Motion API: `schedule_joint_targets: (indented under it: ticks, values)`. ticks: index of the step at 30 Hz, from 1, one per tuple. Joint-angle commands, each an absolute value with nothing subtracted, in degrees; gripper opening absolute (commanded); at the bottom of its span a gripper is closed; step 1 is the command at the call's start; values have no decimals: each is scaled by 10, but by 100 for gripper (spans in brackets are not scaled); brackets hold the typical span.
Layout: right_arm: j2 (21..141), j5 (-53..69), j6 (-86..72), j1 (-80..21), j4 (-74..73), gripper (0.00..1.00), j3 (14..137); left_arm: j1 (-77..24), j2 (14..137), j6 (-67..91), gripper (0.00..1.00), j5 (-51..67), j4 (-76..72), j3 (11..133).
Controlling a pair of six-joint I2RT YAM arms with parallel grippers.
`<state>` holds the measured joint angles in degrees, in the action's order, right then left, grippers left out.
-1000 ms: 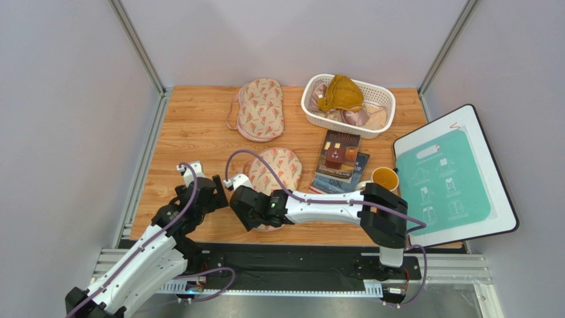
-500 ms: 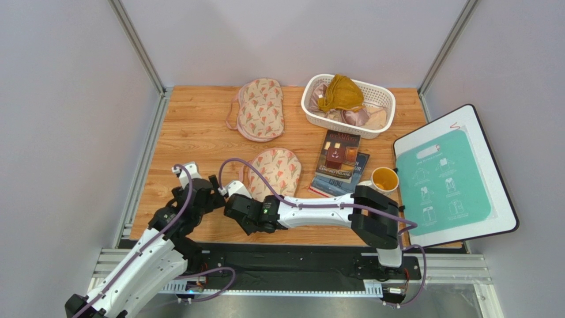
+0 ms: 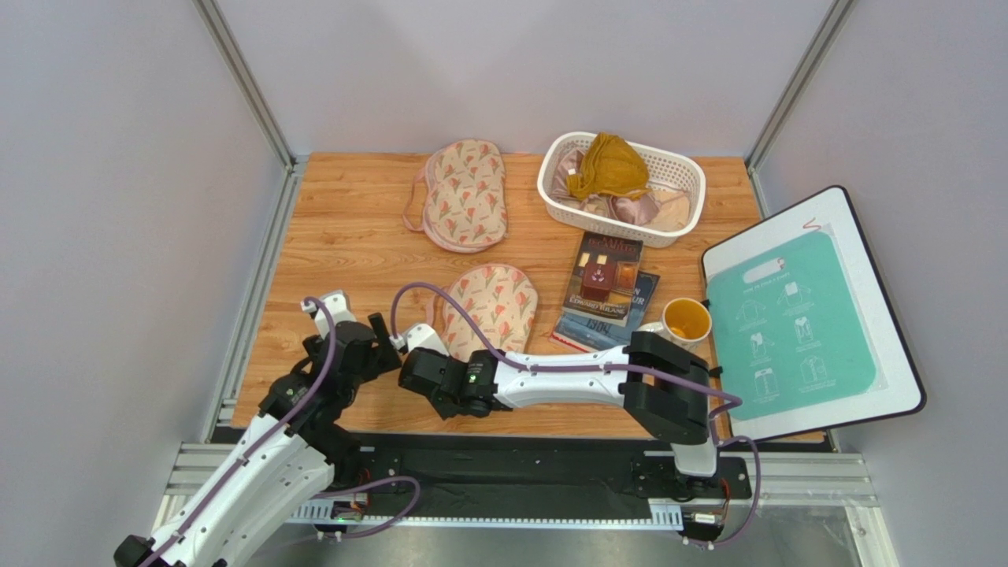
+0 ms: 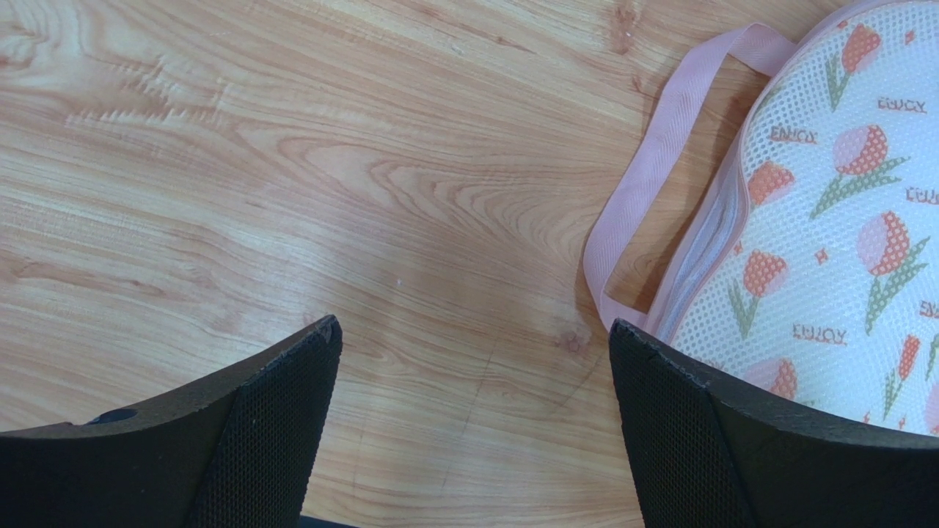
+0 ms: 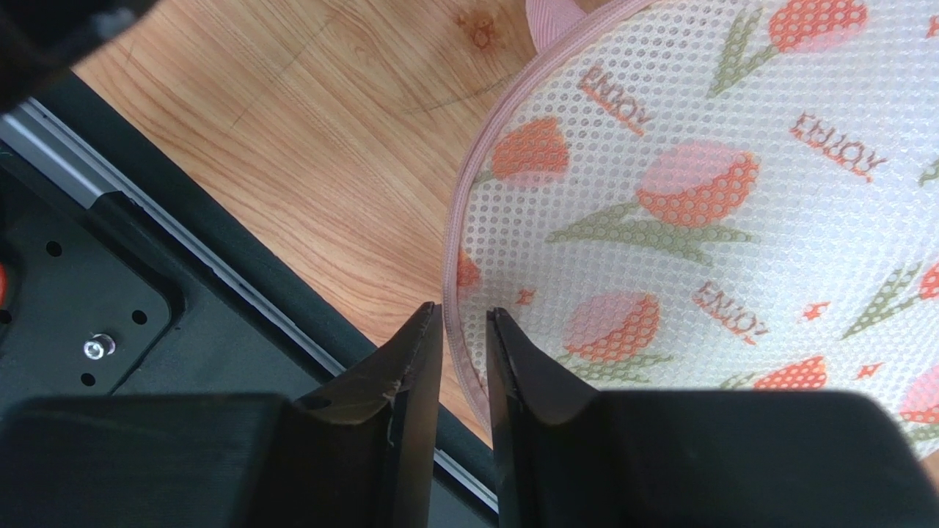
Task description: Unzip the laundry bag and remove the bra
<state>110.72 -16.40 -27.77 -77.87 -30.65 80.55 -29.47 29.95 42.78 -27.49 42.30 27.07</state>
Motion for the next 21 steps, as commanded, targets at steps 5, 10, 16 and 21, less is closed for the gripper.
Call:
schedule_joint_targets:
  ticks: [5, 10, 16, 21]
  values:
    - [1129, -164, -292, -783, -287, 16, 803, -290, 289, 436, 96, -272, 435, 292]
    - [1129, -164, -297, -783, -281, 0, 798, -291, 287, 436, 96, -272, 435, 292]
    - [1100, -178, -305, -783, -277, 0, 802, -290, 286, 433, 96, -266, 433, 291]
    - [1035, -242, -330, -782, -286, 0, 782, -290, 282, 420, 96, -253, 425, 289]
